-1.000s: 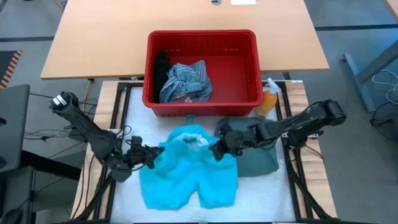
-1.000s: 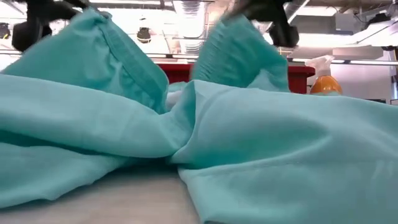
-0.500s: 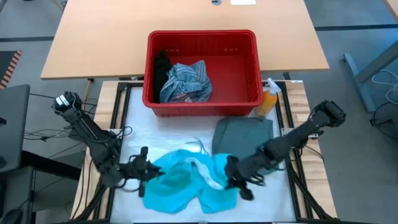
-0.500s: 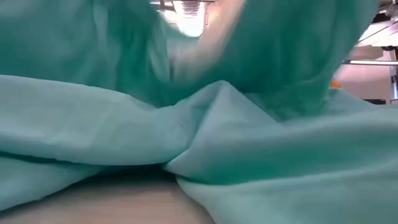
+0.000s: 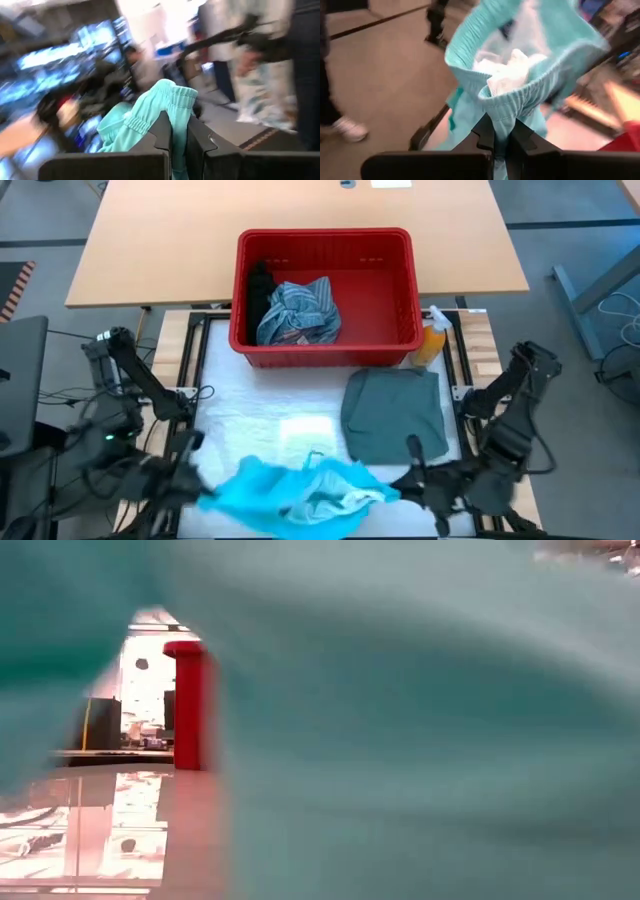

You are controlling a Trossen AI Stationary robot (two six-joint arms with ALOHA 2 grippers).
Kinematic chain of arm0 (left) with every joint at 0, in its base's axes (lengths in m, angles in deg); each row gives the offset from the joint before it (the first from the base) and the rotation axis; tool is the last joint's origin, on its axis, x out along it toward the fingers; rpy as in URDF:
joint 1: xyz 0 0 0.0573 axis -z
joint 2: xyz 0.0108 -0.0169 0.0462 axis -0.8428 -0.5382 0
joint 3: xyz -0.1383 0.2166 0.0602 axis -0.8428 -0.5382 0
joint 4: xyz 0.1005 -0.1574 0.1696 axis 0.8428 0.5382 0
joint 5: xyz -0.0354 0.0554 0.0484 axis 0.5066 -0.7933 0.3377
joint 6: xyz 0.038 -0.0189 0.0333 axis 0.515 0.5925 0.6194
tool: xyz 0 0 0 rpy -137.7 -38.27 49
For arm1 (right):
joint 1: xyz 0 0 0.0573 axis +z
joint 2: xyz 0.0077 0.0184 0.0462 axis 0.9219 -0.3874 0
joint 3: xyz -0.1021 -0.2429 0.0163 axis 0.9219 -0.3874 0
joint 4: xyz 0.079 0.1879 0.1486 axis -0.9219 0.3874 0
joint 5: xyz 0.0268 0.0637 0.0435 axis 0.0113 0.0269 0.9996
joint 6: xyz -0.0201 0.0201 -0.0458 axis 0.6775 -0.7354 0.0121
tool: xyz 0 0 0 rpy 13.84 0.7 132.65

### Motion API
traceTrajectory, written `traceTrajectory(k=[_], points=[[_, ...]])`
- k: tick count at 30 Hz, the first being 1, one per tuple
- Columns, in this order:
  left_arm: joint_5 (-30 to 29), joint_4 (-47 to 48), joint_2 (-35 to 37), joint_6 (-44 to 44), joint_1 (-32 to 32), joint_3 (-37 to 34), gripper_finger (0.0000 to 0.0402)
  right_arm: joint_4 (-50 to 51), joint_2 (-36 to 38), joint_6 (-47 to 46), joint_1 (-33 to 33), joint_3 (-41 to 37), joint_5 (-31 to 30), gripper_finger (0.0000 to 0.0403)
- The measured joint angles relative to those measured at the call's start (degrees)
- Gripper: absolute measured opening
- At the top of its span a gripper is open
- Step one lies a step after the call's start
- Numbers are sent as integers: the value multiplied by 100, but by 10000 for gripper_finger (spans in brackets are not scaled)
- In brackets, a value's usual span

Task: Fold Laundry from Bin
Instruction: Fold the sky blue shorts

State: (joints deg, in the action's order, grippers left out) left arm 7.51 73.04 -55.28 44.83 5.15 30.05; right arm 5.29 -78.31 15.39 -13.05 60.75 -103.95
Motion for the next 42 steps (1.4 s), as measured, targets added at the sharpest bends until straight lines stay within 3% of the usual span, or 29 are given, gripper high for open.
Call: traceTrajectory(k=[3, 5, 8, 10, 12, 15, 19, 22, 26, 31, 42], points=[[201, 552, -304, 429, 185, 460, 4, 477, -12, 93, 262, 65, -553, 39], [-263, 1343, -457, 372, 181, 602, 4, 1537, -20, 170, 240, 60, -860, 39], [-943, 2491, -494, -100, -229, 611, 4, 3061, -25, 255, -360, 48, -1241, 41], [-826, 2726, -479, -412, -699, 608, 4, 3209, -25, 850, -956, 47, -1223, 43], [-186, 2839, -471, -488, -1111, 608, 4, 2680, -27, 1807, -1495, 44, -921, 44], [644, 2831, -574, -321, -1652, 608, 4, 1207, -55, 3367, -2121, 44, 98, 45], [1275, 2844, -784, -64, -2194, 609, 4, -904, -306, 5220, -2556, 46, 1246, 46], [1611, 2822, -951, 93, -2423, 610, 4, -1883, -505, 6041, -2659, 46, 1843, 46], [1733, 2736, -957, 296, -2478, 611, 4, -2002, -752, 5862, -2723, 221, 2570, 47], [1805, 2798, -958, 307, -2520, 706, 4, -1138, -1032, 4871, -2817, 413, 3301, 47], [3044, 2784, -1591, -134, -2789, 722, 4, -1468, -1620, 4647, -2865, 459, 3418, 48]])
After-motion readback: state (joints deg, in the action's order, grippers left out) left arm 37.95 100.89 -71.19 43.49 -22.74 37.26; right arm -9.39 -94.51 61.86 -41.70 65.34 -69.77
